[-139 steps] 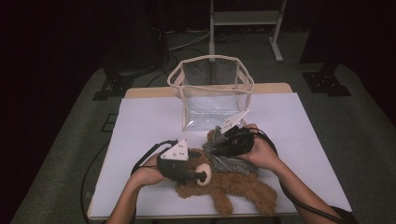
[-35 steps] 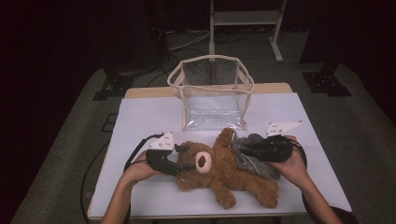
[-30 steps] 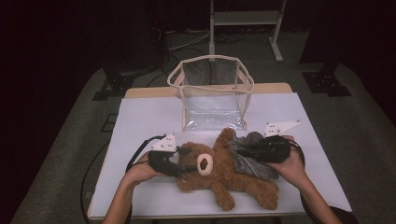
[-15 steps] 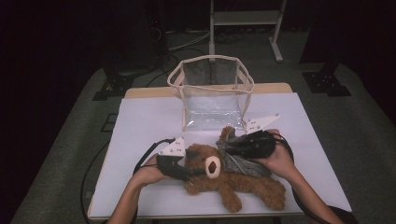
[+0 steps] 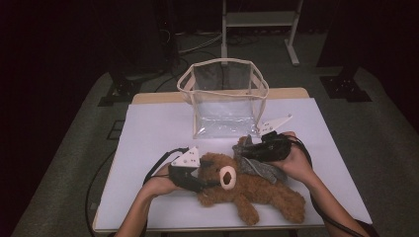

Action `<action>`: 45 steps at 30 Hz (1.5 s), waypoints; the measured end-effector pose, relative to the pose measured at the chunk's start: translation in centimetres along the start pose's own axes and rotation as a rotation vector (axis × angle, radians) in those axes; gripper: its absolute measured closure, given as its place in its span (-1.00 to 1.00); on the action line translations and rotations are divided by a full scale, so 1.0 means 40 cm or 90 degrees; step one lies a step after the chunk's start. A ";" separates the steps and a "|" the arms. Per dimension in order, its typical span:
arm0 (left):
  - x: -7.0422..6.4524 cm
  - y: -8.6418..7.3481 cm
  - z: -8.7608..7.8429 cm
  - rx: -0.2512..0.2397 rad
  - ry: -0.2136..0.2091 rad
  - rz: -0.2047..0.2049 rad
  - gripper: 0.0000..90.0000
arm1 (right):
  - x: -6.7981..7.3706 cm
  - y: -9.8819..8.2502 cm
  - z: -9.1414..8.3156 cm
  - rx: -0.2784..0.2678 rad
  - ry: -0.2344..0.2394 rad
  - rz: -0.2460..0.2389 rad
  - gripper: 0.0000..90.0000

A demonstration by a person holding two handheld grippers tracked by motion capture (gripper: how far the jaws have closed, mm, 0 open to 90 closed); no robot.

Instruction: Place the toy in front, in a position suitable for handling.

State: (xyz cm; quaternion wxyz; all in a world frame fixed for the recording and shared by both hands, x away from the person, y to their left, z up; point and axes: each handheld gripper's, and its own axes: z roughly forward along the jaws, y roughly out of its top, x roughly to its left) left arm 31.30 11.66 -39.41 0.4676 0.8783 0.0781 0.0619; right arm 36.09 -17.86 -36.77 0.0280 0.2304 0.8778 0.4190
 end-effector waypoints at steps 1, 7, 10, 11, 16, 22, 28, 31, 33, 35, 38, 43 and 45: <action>-0.002 0.001 0.001 0.000 0.000 0.001 -0.14 | 0.005 0.006 0.003 -0.003 0.004 -0.006 0.69; 0.000 -0.003 0.000 -0.001 0.000 -0.001 -0.14 | 0.009 0.012 0.031 0.014 0.014 -0.014 0.69; 0.005 -0.009 -0.002 -0.004 -0.002 -0.005 -0.14 | -0.006 -0.011 0.012 0.013 -0.006 -0.001 0.70; 0.006 -0.011 -0.002 -0.007 -0.005 -0.006 -0.14 | -0.009 -0.019 0.000 0.009 -0.009 0.003 0.70; 0.006 -0.006 0.004 -0.005 0.000 -0.004 -0.14 | 0.011 -0.039 -0.060 -0.033 0.001 0.012 0.71; 0.011 -0.005 0.011 -0.017 0.025 -0.014 -0.13 | 0.095 -0.035 -0.077 -0.057 0.050 -0.024 0.71; 0.019 -0.005 0.008 -0.021 0.035 -0.024 -0.14 | 0.124 -0.058 -0.055 -0.049 0.050 -0.030 0.71; 0.022 -0.003 -0.007 -0.021 0.044 -0.018 -0.17 | 0.112 -0.068 -0.039 -0.044 0.032 -0.034 0.71; 0.023 -0.003 -0.018 -0.023 0.040 -0.013 -0.20 | 0.102 -0.068 -0.038 -0.051 0.020 -0.034 0.70; 0.021 -0.005 -0.022 -0.011 0.036 0.000 -0.25 | 0.090 -0.067 -0.037 -0.054 0.008 -0.034 0.68; 0.021 -0.011 -0.013 -0.003 0.039 -0.001 -0.28 | 0.077 -0.062 -0.033 -0.056 0.023 -0.016 0.58; 0.022 -0.009 0.000 0.006 0.056 -0.003 -0.24 | 0.105 -0.046 -0.047 -0.066 0.017 -0.054 0.15; 0.024 -0.011 0.000 0.003 0.058 -0.008 -0.24 | 0.114 -0.041 -0.068 -0.080 0.011 -0.061 0.04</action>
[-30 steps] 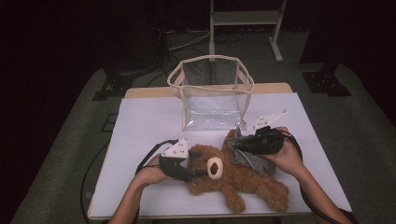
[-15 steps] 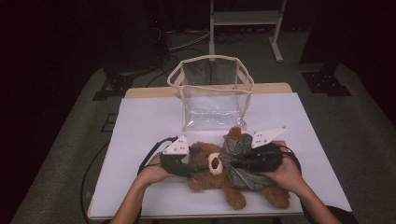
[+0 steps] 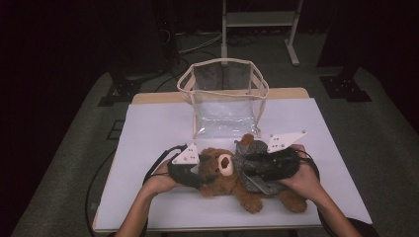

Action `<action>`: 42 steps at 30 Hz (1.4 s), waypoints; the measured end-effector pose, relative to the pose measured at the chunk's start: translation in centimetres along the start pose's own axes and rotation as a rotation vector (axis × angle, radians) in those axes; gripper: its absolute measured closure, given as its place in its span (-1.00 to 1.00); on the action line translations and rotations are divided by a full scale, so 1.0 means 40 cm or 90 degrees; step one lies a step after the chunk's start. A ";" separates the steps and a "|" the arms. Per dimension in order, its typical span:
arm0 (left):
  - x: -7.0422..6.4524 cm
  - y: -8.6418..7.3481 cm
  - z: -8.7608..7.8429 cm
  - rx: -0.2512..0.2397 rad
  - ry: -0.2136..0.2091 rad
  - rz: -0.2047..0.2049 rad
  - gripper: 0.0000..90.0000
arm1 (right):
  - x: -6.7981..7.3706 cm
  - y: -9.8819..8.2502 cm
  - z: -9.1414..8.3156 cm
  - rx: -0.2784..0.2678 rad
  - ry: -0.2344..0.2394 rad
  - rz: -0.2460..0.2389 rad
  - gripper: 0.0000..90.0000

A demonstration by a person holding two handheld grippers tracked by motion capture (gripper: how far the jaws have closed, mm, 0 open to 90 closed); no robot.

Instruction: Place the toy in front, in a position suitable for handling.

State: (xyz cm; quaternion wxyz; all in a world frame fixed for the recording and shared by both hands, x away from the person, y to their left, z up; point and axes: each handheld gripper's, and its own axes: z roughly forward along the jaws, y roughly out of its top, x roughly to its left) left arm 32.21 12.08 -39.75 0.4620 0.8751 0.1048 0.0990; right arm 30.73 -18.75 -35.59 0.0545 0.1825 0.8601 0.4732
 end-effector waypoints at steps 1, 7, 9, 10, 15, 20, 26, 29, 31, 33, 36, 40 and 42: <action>0.001 -0.001 0.000 -0.001 0.002 -0.004 -0.24 | 0.001 0.002 -0.007 0.000 -0.003 -0.003 0.01; 0.003 0.003 0.004 0.002 0.007 -0.005 -0.24 | -0.005 -0.007 -0.030 0.004 -0.033 -0.004 -0.12; 0.003 0.004 0.004 0.004 0.007 -0.003 -0.23 | -0.004 -0.010 -0.013 0.008 -0.042 -0.012 -0.17; 0.003 0.004 0.004 0.004 0.006 -0.002 -0.24 | -0.003 -0.010 0.000 0.013 -0.046 -0.017 -0.17; 0.007 -0.001 -0.004 0.000 0.002 -0.007 -0.27 | 0.002 -0.016 0.062 0.046 -0.079 -0.038 0.03; 0.011 -0.003 -0.022 0.005 0.004 -0.009 -0.33 | -0.018 -0.029 0.045 0.038 -0.086 -0.019 0.31; 0.009 -0.017 0.000 0.020 -0.005 -0.019 -0.24 | -0.036 -0.037 0.008 0.018 -0.087 0.015 0.60; 0.005 -0.019 0.012 0.017 -0.007 -0.027 -0.17 | -0.026 -0.031 0.009 0.014 -0.084 0.017 0.65; 0.004 -0.017 0.012 0.014 -0.005 -0.028 -0.16 | -0.012 -0.023 0.015 0.009 -0.074 0.006 0.66; 0.003 -0.011 0.013 0.001 -0.005 -0.033 -0.16 | 0.007 -0.015 0.025 -0.001 -0.054 -0.006 0.66; 0.001 -0.015 0.014 0.016 -0.003 -0.023 -0.16 | 0.038 -0.011 0.044 0.011 -0.051 -0.030 0.66; 0.006 -0.020 0.004 0.011 -0.009 -0.025 -0.14 | 0.034 -0.037 0.038 0.026 -0.048 -0.014 0.67; 0.005 -0.022 0.003 0.006 -0.018 -0.025 -0.12 | 0.029 -0.053 0.025 0.025 -0.052 -0.008 0.67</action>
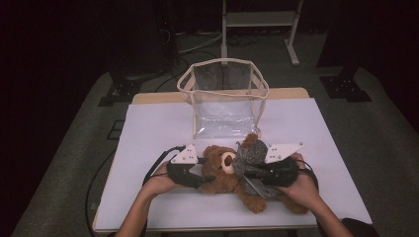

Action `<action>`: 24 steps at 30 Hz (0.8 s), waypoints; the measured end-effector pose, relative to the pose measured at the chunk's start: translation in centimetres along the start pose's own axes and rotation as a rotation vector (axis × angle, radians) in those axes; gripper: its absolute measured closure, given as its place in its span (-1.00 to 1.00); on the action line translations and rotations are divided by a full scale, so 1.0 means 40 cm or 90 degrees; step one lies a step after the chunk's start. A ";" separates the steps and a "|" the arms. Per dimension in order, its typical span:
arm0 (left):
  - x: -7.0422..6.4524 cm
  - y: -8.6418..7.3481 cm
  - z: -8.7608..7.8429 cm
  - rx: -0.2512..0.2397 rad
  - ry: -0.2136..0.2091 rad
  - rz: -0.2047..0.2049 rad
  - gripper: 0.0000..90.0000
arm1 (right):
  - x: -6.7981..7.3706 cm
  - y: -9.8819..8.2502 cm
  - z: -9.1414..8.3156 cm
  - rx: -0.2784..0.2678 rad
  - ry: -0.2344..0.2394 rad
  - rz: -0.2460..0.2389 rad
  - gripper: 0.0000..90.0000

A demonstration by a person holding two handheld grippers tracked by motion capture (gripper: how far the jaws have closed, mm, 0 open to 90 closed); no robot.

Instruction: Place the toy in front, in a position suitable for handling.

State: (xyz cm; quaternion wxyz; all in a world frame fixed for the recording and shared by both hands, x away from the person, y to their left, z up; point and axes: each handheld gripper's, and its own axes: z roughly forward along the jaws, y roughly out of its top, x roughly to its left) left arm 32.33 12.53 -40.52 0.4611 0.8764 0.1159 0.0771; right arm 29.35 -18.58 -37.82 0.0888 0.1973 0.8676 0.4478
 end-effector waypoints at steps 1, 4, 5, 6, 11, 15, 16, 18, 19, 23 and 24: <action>0.000 0.000 0.000 0.000 0.000 0.000 -0.12 | -0.002 -0.006 -0.007 0.000 -0.003 0.003 0.68; -0.017 0.008 0.015 0.009 -0.014 0.011 -0.12 | -0.018 -0.019 -0.027 -0.002 -0.016 0.003 0.69; -0.023 0.011 0.020 0.009 -0.018 0.017 -0.12 | -0.026 -0.022 -0.032 -0.002 -0.018 0.007 0.70; -0.029 0.014 0.024 0.011 -0.023 0.021 -0.12 | -0.036 -0.025 -0.038 -0.005 -0.018 0.013 0.70; -0.041 0.024 0.043 0.015 -0.034 0.027 -0.12 | -0.074 -0.040 -0.060 -0.019 -0.022 0.045 0.70; -0.039 0.022 0.047 0.014 -0.026 0.023 -0.10 | -0.059 -0.024 -0.054 -0.024 -0.019 0.037 0.70; -0.039 0.022 0.047 0.012 -0.024 0.021 -0.10 | -0.052 -0.016 -0.051 -0.027 -0.015 0.033 0.70; -0.037 0.023 0.049 0.009 -0.019 0.018 -0.10 | -0.035 0.001 -0.044 -0.038 0.005 0.019 0.70; -0.035 0.023 0.050 0.009 -0.019 0.019 -0.10 | -0.024 0.011 -0.039 -0.041 0.011 0.009 0.70; -0.028 0.020 0.049 0.006 -0.013 0.008 -0.10 | 0.024 0.039 -0.020 -0.057 0.046 -0.016 0.69; -0.026 0.020 0.049 0.004 -0.011 0.005 -0.10 | 0.033 0.043 -0.015 -0.057 0.051 -0.023 0.69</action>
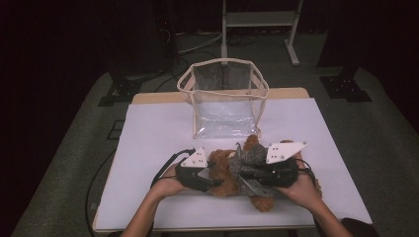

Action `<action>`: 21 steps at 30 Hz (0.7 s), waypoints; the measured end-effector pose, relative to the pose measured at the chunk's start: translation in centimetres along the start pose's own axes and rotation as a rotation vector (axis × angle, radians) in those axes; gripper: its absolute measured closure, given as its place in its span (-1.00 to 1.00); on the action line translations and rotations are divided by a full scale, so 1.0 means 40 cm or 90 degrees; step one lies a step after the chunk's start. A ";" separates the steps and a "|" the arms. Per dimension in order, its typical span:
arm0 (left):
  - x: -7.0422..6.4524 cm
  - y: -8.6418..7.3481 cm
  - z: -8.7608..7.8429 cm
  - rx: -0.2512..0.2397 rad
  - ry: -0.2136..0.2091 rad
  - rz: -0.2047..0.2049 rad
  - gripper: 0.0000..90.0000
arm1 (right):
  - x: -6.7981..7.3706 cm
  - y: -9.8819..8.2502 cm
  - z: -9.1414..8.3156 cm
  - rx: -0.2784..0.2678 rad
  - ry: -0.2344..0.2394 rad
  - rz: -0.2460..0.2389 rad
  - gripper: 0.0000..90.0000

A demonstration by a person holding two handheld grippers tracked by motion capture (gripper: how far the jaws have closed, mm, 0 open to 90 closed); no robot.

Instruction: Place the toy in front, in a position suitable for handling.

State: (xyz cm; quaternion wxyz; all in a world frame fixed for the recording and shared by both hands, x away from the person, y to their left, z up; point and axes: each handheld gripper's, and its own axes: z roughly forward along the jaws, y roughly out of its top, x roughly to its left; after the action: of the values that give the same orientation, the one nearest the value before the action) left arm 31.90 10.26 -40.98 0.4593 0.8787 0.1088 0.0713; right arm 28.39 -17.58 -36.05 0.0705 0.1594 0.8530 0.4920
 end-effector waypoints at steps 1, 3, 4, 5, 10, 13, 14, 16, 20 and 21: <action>0.001 0.000 0.000 0.000 0.001 -0.002 -0.10 | 0.008 0.001 0.007 0.004 0.002 -0.005 0.69; 0.006 0.000 0.000 -0.002 0.006 -0.005 -0.10 | 0.013 -0.004 0.020 0.015 -0.003 -0.011 0.69; 0.007 0.000 0.000 -0.002 0.007 -0.009 -0.11 | 0.011 -0.009 0.026 0.021 -0.005 -0.009 0.69; 0.009 0.000 -0.001 -0.004 0.008 -0.012 -0.11 | 0.006 -0.016 0.031 0.025 -0.007 -0.005 0.69; 0.021 -0.004 -0.018 -0.007 0.015 -0.017 -0.14 | -0.026 -0.034 0.035 0.037 -0.020 0.010 0.70; 0.028 -0.008 -0.033 -0.017 0.018 -0.024 -0.14 | -0.046 -0.036 0.033 0.039 -0.034 0.017 0.69; 0.030 -0.010 -0.036 -0.021 0.020 -0.026 -0.15 | -0.052 -0.036 0.032 0.040 -0.037 0.018 0.70; 0.032 -0.013 -0.034 -0.018 0.023 -0.028 -0.14 | -0.060 -0.033 0.032 0.041 -0.043 0.022 0.69; 0.032 -0.016 -0.015 -0.012 0.031 -0.023 -0.10 | -0.049 -0.010 0.035 0.031 -0.042 0.012 0.70; 0.031 -0.015 -0.013 -0.014 0.033 -0.022 -0.09 | -0.043 -0.001 0.038 0.028 -0.038 0.006 0.69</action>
State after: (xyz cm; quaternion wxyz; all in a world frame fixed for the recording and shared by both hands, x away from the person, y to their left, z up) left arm 32.90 11.31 -41.16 0.4669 0.8695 0.1355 0.0874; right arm 30.40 -16.94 -36.92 0.0902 0.1792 0.8603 0.4685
